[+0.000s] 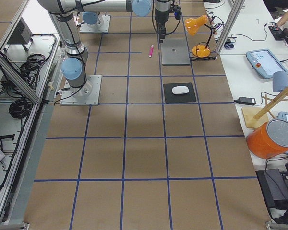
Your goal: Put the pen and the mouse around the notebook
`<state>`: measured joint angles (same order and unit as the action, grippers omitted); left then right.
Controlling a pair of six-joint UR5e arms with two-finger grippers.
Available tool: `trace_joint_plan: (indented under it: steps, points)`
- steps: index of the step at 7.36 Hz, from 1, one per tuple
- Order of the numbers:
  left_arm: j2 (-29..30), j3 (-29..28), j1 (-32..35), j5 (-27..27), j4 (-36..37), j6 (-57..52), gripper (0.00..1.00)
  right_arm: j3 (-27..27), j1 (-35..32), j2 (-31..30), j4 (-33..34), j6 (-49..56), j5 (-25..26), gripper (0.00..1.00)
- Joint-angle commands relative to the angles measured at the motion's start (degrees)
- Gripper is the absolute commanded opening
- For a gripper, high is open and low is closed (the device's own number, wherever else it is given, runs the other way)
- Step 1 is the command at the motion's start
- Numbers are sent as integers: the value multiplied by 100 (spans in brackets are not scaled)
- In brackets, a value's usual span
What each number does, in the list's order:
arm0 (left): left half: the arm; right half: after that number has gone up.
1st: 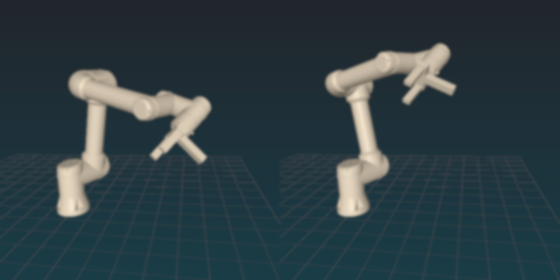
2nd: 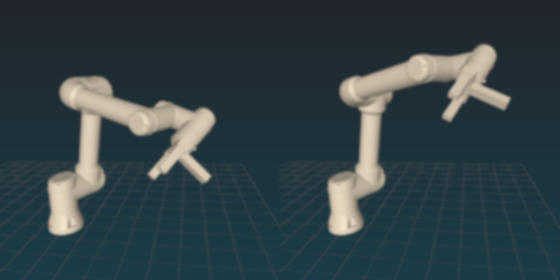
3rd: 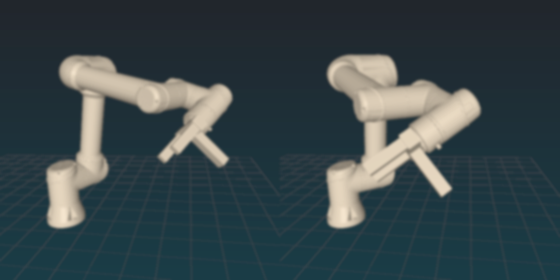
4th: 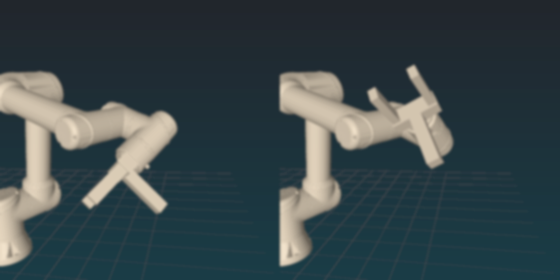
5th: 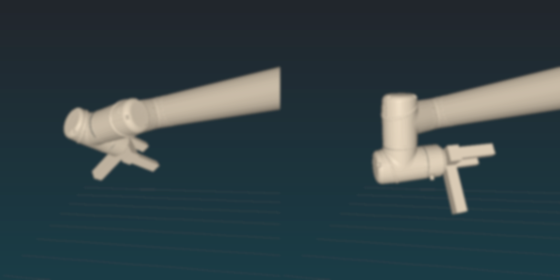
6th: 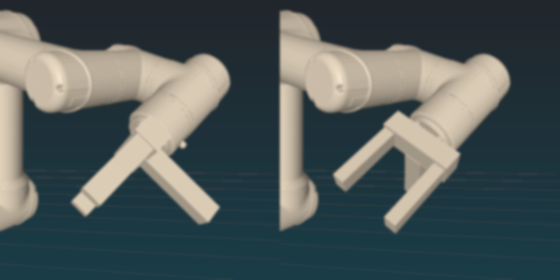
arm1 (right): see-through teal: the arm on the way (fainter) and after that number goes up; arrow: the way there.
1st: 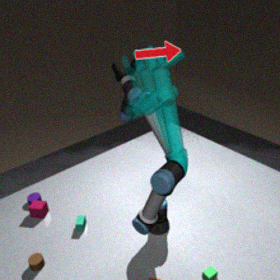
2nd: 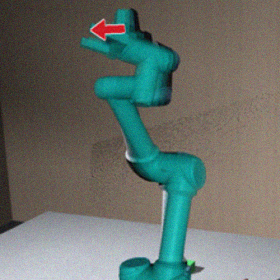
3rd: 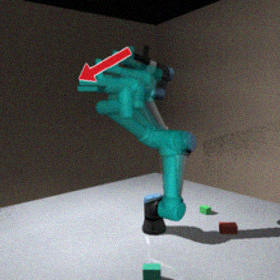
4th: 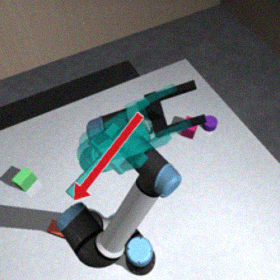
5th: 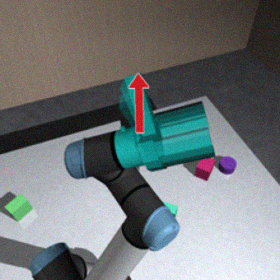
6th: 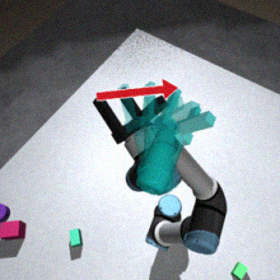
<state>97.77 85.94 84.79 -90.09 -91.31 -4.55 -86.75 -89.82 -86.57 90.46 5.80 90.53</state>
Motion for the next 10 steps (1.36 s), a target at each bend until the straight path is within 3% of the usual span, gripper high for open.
trace_joint_plan:
  steps: [1, 10]
  points:
    - [-144, 19, 273, 36, -88, -20, 100, 0, 0, 0, -2, 0, 0, 100]
    - [-522, 423, 424, -35, -212, -284, 100, 0, 0, 9, -2, -9, 0, 100]
